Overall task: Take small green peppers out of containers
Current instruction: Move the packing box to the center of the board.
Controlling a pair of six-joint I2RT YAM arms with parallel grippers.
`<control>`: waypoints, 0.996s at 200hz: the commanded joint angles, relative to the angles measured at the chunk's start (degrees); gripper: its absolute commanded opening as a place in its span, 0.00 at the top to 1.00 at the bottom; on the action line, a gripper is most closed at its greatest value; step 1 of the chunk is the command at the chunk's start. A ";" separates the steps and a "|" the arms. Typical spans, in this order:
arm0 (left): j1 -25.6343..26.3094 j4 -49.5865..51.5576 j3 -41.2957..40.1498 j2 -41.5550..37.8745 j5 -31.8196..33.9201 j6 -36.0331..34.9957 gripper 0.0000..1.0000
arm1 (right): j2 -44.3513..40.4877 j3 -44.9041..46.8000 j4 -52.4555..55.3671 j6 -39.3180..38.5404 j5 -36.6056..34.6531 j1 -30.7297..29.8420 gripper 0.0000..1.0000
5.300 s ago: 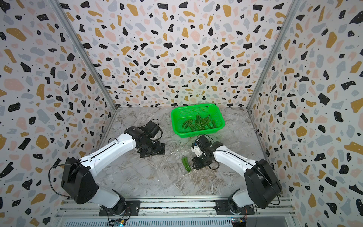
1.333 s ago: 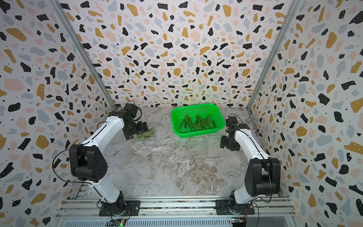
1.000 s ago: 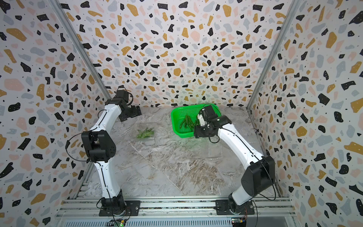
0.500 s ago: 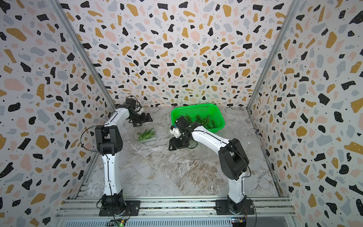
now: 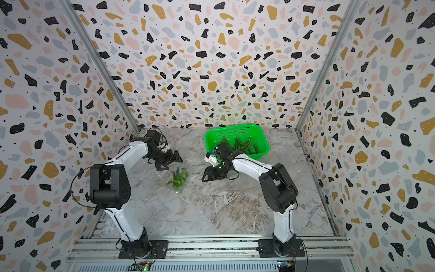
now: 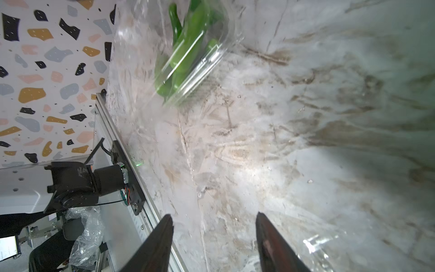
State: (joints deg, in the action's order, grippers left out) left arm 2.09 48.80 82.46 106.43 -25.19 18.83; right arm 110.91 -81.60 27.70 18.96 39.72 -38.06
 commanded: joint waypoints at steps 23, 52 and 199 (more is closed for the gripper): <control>2.41 3.43 -6.57 -2.91 1.38 0.18 0.04 | 5.27 -4.99 -4.08 1.28 5.45 -0.01 0.45; 3.23 1.91 -9.01 -4.81 0.60 2.11 0.04 | 8.53 -7.21 -4.85 1.82 6.40 -0.50 0.46; 9.78 -13.07 -16.71 -10.01 -12.88 19.36 0.04 | 10.66 -6.54 -9.49 2.62 9.50 -3.33 0.49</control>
State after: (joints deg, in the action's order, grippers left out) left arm 10.70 42.76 67.64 99.46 -32.14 32.40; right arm 123.17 -89.49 19.88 22.06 46.85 -40.47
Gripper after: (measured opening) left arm 0.962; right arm 0.511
